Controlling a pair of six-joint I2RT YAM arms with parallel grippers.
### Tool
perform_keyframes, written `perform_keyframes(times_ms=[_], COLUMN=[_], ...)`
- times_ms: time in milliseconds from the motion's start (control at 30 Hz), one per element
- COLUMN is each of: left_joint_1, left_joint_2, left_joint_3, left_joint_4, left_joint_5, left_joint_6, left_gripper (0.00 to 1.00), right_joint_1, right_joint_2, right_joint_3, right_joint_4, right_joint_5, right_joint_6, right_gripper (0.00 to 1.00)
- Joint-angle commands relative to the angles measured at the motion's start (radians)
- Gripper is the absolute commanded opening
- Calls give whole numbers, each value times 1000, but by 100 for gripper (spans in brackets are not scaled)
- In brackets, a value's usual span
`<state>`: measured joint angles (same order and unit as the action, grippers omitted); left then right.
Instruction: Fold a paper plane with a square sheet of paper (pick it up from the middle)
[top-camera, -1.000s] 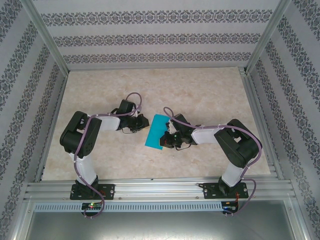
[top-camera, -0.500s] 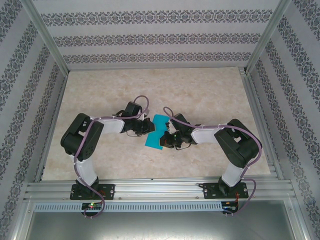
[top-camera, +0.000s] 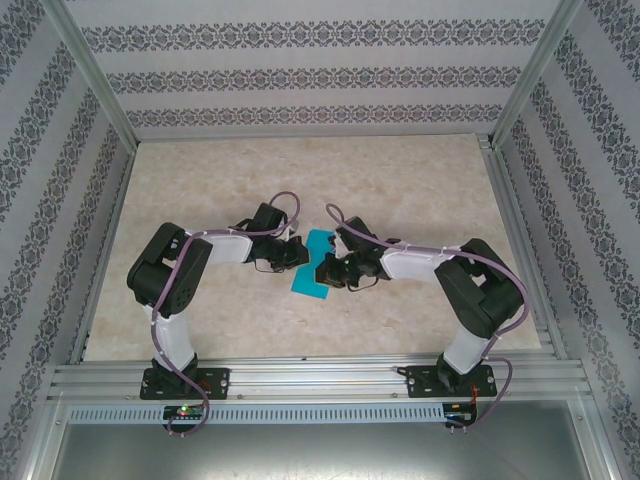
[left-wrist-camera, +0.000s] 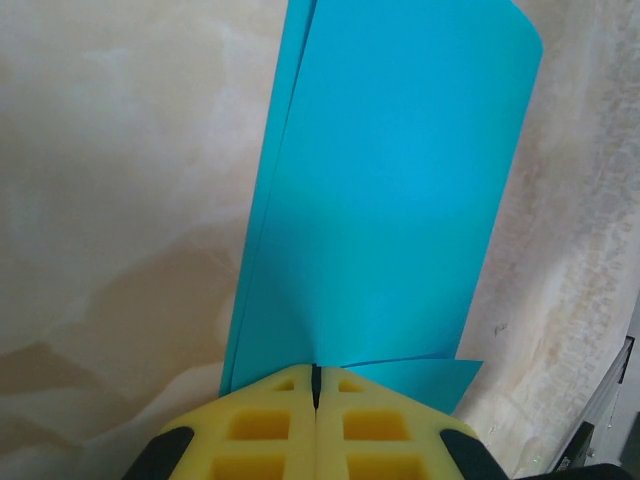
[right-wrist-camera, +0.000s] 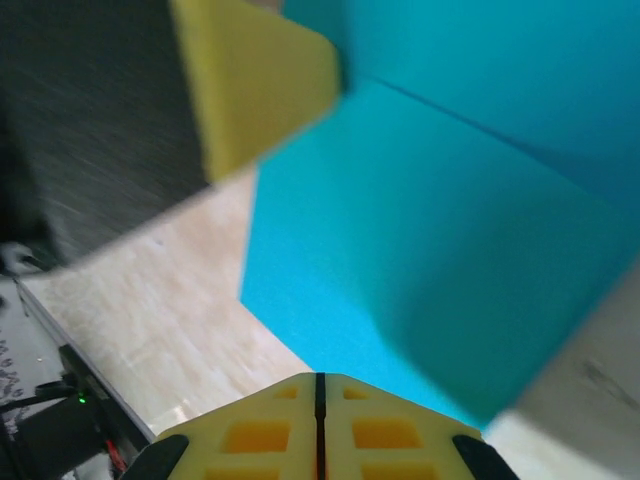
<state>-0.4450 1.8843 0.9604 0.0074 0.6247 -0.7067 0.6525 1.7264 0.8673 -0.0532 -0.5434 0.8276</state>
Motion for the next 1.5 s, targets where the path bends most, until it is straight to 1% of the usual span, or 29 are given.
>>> perform_keyframes(times_ms=[0,133,300,500,833,933,1100,1133,1167,1200,1267,1300,1400,1433,1467], left_joint_1=[0,0,0,0,1,1,1,0,-1,0,-1,-2,-5,-6,-7], left_joint_2=[27,28,27,36,36,39,35,29,25,18,2,-6,-27,-33,-39], left_joint_3=[6,7,6,-4,-14,-13,-8,-7,-7,-5,-8,-14,-18,-18,-16], left_joint_4=[-70,-71,-79,-83,-92,-92,-95,-94,-93,-93,-87,-78,-64,-61,-62], left_joint_5=[-59,-57,-67,-91,-114,-112,-107,-101,-96,-91,-78,-70,-53,-50,-52], left_joint_6=[23,16,12,0,-5,-5,11,13,12,9,-5,-15,-39,-43,-44], left_gripper=[7,7,6,2,1,0,1,1,1,2,2,2,3,3,3], right_joint_1=[15,22,28,30,32,31,22,16,9,0,-17,-28,-56,-64,-69], right_joint_2=[65,136,169,98,4,-33,-107,-128,-144,-158,-178,-180,-151,-133,-119], right_joint_3=[55,91,60,-2,-178,-216,-231,-231,-228,-221,-206,-195,-158,-141,-127], right_joint_4=[16,5,-13,17,77,73,13,6,0,-6,-13,-11,23,30,34], right_joint_5=[-11,-15,3,-32,-35,-35,-12,5,18,32,76,91,98,100,103], right_joint_6=[22,22,15,30,77,72,53,55,57,61,76,87,125,140,152], right_gripper=[8,9,9,12,13,13,13,15,18,23,29,34,37,41,42])
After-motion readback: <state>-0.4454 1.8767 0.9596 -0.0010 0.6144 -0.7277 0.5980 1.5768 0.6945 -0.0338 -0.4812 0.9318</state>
